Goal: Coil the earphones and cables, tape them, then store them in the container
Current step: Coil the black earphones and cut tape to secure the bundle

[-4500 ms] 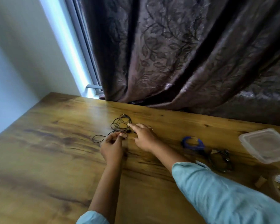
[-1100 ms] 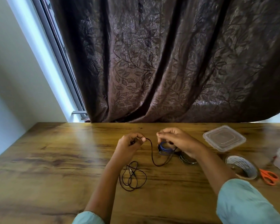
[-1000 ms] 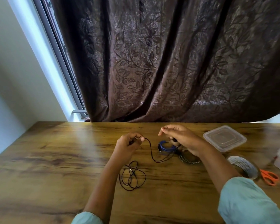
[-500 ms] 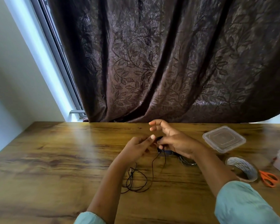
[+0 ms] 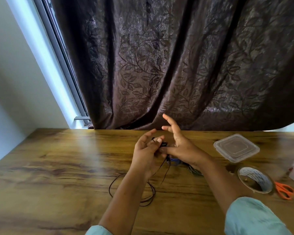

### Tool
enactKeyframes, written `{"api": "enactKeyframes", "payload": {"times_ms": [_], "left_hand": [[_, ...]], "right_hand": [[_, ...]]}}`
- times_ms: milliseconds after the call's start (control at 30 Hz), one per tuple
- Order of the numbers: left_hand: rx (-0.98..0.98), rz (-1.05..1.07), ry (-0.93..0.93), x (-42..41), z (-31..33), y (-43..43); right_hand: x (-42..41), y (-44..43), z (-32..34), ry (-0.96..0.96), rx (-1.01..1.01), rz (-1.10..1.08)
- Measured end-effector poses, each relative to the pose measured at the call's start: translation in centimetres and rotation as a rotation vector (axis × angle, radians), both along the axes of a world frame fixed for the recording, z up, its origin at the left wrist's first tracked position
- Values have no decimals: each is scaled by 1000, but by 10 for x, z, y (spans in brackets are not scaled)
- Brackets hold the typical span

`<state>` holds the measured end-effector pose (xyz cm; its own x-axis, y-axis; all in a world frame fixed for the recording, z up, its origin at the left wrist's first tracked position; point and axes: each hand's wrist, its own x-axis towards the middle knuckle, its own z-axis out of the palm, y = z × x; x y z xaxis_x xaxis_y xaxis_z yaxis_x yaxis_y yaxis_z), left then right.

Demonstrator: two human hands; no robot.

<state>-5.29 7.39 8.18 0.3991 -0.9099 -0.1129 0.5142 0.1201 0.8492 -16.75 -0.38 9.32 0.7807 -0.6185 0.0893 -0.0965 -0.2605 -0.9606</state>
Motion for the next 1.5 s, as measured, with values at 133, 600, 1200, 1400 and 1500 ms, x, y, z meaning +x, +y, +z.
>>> {"api": "enactKeyframes", "payload": {"times_ms": [133,600,1200,1400,1500], "left_hand": [[-33,100,93,9,-4,1],[12,35,-307,0,-5,3],[18,1,-354,-3,-9,-7],[29,304,-21,8,-3,-13],[-8,399,196,37,1,-10]], "right_hand": [[-1,-3,-3,23,34,-100],[14,-3,-24,-94,31,-478],[11,6,-16,55,129,-129],[7,5,-14,185,114,8],[-4,-1,-20,222,125,64]]}}
